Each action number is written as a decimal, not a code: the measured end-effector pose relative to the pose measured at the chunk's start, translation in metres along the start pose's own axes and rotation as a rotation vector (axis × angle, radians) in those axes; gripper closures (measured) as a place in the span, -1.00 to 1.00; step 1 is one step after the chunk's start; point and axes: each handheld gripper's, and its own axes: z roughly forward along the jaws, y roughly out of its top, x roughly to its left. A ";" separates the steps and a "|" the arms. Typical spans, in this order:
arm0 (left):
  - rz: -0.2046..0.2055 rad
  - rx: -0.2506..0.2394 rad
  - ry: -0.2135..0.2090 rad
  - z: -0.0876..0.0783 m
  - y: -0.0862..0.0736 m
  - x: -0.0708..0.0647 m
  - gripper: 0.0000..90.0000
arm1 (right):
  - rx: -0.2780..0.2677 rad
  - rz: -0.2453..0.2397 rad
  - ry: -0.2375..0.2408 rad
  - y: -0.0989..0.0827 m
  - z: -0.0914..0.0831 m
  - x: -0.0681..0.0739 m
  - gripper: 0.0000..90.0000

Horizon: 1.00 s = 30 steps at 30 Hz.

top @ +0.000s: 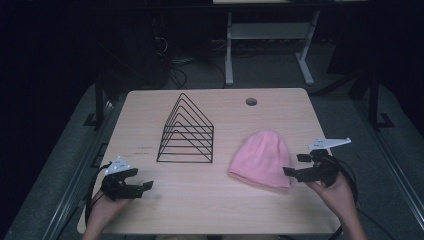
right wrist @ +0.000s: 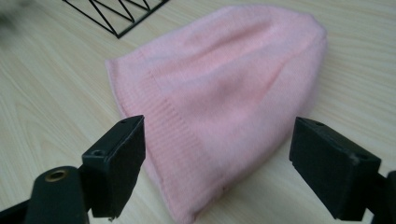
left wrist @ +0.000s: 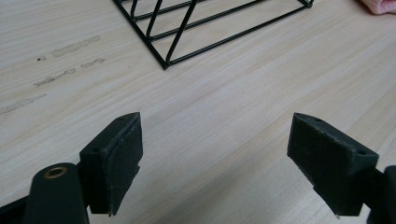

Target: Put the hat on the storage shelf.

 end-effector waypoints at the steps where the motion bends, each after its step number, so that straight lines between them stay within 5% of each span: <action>1: -0.006 -0.010 0.001 0.000 0.000 0.000 -0.60 | 0.016 0.009 0.004 0.005 0.003 0.000 -0.57; 30: -0.020 -0.015 -0.002 -0.003 0.000 0.007 -0.60 | 0.091 0.007 0.041 0.071 0.036 -0.023 -0.57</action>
